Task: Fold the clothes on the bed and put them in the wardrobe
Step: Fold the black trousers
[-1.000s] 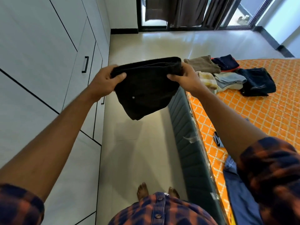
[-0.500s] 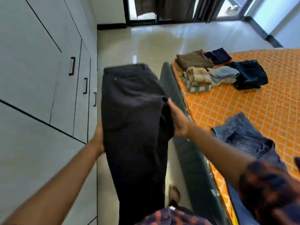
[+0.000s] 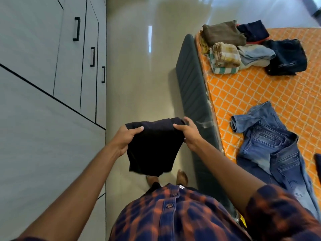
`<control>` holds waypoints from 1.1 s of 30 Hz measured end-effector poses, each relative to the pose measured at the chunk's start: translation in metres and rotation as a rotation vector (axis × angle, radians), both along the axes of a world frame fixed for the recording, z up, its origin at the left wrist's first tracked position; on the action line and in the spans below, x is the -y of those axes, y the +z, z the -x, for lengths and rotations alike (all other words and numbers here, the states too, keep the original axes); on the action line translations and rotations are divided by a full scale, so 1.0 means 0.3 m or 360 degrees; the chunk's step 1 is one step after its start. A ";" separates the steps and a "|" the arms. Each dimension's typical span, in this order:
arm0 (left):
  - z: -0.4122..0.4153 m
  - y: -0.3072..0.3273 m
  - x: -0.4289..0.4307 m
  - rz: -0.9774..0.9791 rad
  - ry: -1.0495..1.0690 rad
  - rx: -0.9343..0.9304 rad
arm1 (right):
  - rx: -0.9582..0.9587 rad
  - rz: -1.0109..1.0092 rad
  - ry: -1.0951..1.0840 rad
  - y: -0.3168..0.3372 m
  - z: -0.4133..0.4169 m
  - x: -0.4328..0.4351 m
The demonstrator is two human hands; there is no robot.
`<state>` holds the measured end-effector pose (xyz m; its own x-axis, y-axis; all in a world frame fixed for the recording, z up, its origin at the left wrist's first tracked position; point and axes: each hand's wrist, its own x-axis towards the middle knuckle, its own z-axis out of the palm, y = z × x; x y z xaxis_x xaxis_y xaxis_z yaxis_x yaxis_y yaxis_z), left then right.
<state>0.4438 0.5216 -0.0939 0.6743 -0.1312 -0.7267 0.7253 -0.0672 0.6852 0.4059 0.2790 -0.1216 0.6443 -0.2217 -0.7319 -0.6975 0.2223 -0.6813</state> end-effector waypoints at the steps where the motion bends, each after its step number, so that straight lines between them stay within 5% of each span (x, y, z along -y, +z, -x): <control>1: 0.006 -0.006 0.018 -0.0046 0.0036 -0.0015 | 0.0066 0.0045 -0.0014 -0.003 0.001 0.011; 4: 0.009 -0.009 0.067 -0.0174 0.0220 -0.0064 | 0.0297 0.0149 0.0234 -0.006 -0.004 0.047; 12: -0.042 0.134 0.127 -0.0331 0.0081 0.0646 | 0.0623 0.0669 0.0955 0.114 -0.054 0.142; 16: -0.089 0.197 0.162 -0.0436 -0.0516 0.0926 | 0.0744 0.0853 0.1061 0.192 -0.069 0.183; 20: -0.091 0.197 0.215 -0.0895 -0.1134 0.1224 | 0.0572 0.0928 0.1409 0.262 -0.047 0.285; 25: -0.116 0.220 0.381 -0.1240 -0.1703 0.1233 | 0.0488 0.1736 0.1530 0.279 0.039 0.389; 33: -0.281 0.444 0.848 -0.1690 -0.1757 0.1872 | 0.0580 0.2315 0.1393 0.518 0.012 0.816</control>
<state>0.5279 0.2670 0.0393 0.7503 -0.6540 -0.0965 -0.6464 -0.7564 0.1002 0.4022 0.0340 0.0337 0.9969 -0.0374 -0.0691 -0.0443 -0.9938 -0.1018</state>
